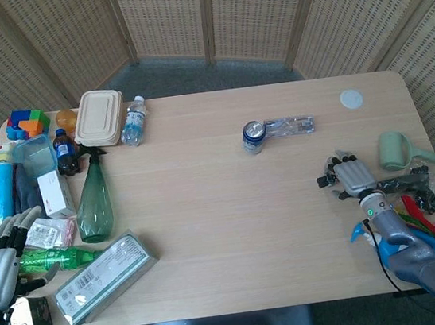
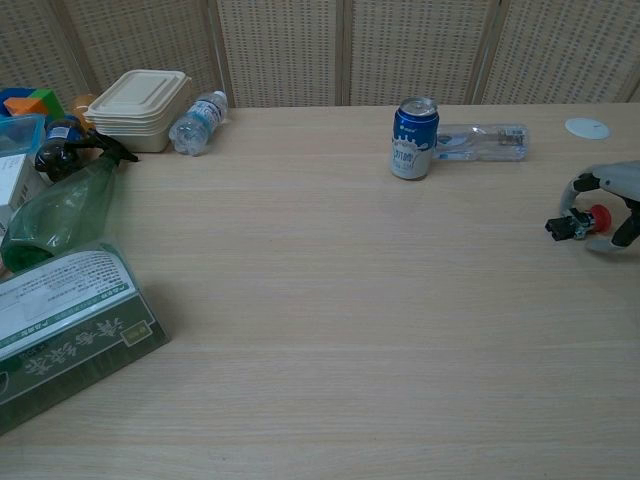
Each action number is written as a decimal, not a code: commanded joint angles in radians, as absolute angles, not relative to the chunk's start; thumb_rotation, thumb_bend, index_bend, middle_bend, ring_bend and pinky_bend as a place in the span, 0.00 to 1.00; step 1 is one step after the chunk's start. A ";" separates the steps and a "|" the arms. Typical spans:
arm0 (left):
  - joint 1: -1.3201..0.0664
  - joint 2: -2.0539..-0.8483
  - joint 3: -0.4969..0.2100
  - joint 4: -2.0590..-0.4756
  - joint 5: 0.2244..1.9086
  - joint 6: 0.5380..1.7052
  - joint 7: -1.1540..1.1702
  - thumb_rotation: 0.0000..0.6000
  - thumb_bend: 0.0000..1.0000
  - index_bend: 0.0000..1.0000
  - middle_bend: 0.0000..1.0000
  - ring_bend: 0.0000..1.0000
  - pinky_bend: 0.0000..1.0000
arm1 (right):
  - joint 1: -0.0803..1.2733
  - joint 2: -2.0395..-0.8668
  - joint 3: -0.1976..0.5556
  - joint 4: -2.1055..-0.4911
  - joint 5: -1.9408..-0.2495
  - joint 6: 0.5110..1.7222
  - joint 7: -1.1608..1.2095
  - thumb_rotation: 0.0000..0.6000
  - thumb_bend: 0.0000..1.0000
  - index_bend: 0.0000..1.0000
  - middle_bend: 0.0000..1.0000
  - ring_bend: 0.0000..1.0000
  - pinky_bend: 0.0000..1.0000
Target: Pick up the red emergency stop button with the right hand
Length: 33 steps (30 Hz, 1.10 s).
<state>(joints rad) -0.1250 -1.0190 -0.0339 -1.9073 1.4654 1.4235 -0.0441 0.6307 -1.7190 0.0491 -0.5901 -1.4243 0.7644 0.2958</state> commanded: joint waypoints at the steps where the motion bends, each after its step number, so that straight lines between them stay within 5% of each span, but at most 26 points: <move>1: -0.122 -1.017 -0.034 -1.909 1.466 1.428 -0.044 1.00 0.30 0.00 0.00 0.00 0.00 | 0.636 -1.741 0.043 -0.553 -1.434 0.754 0.327 1.00 0.29 0.34 0.24 0.07 0.02; 21: -0.113 -1.009 -0.035 -1.909 1.465 1.435 -0.049 1.00 0.30 0.00 0.00 0.00 0.00 | 0.637 -1.780 0.040 -0.461 -1.458 0.773 0.422 1.00 0.29 0.59 0.53 0.40 0.40; 33: -0.119 -1.013 -0.040 -1.903 1.466 1.428 -0.053 1.00 0.30 0.00 0.00 0.00 0.00 | 0.633 -1.753 0.056 -0.506 -1.454 0.817 0.384 1.00 0.29 0.63 0.59 0.50 0.47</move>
<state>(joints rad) -0.1190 -1.0128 -0.0396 -1.9035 1.4659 1.4281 -0.0532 0.6339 -1.7579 0.0527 -0.4985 -1.4552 0.8096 0.3917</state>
